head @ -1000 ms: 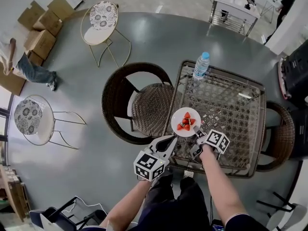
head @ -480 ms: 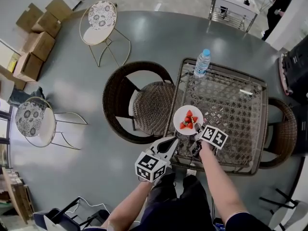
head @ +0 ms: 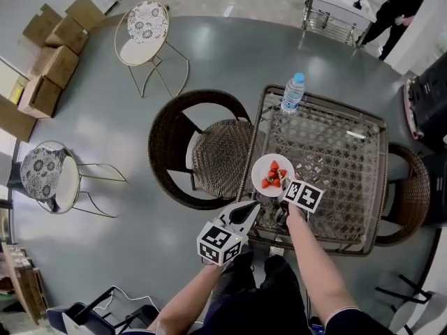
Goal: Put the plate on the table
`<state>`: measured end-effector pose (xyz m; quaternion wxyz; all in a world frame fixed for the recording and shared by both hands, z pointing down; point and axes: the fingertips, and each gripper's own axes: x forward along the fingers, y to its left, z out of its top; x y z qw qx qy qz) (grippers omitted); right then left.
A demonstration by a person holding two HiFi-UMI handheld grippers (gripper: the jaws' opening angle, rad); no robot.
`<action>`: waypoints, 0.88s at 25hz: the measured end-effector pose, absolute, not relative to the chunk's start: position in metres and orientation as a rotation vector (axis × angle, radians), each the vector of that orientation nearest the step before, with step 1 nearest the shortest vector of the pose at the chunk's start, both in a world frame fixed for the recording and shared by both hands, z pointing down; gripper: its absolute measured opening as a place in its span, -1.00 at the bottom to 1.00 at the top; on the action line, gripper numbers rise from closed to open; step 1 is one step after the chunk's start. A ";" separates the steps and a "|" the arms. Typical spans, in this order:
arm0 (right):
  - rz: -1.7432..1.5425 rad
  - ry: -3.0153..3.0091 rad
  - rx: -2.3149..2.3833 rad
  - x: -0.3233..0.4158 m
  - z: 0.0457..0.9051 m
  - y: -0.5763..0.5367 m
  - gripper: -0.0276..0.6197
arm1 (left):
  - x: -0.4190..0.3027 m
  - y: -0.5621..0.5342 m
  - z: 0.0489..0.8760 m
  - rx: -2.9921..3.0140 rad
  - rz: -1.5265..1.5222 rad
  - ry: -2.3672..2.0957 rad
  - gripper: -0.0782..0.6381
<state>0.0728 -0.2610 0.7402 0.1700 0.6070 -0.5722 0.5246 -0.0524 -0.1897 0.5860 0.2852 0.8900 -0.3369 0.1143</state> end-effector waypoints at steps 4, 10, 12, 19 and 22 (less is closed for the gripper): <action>1.440 -1.627 1.717 0.073 0.740 -0.263 -0.68 | -0.053 -0.191 0.586 2.380 0.305 -0.903 -0.76; 1.372 -1.621 1.692 0.075 0.740 -0.259 -0.65 | -0.052 -0.191 0.584 2.387 0.300 -0.902 -0.76; 1.358 -1.630 1.677 0.076 0.739 -0.258 -0.65 | -0.051 -0.191 0.583 2.391 0.297 -0.900 -0.76; 1.319 -1.706 1.616 0.079 0.728 -0.251 -0.58 | -0.046 -0.187 0.573 2.412 0.283 -0.896 -0.76; 1.278 -1.817 1.603 0.081 0.706 -0.249 -0.59 | -0.045 -0.188 0.564 2.432 0.274 -0.900 -0.76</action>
